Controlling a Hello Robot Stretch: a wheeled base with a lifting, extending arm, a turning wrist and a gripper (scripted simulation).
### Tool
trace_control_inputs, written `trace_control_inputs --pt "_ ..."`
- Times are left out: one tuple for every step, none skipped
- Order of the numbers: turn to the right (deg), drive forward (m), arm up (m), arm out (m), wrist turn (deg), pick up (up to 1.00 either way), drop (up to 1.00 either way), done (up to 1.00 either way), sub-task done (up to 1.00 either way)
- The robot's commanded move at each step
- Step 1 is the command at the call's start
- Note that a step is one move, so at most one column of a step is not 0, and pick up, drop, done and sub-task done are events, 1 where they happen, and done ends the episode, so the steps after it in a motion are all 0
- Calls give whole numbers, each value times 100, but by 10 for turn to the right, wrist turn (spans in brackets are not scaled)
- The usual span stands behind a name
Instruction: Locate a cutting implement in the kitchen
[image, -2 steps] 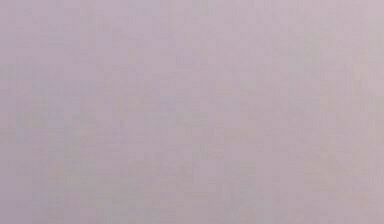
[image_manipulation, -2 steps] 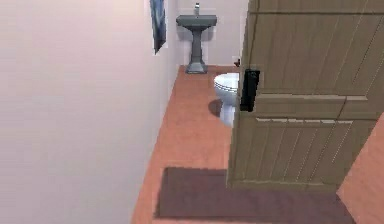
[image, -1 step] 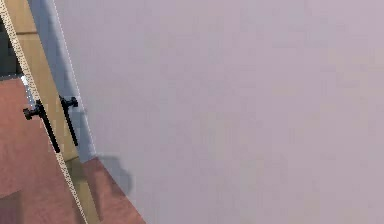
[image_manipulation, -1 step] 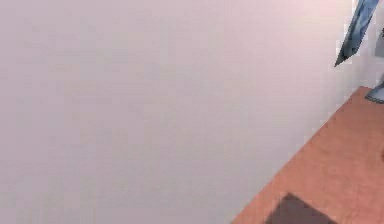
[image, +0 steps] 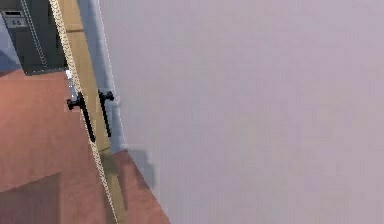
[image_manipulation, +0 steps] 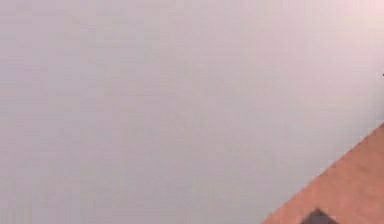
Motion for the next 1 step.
trace_control_inputs --pt "0 30 0 0 0 0 0 0 0"
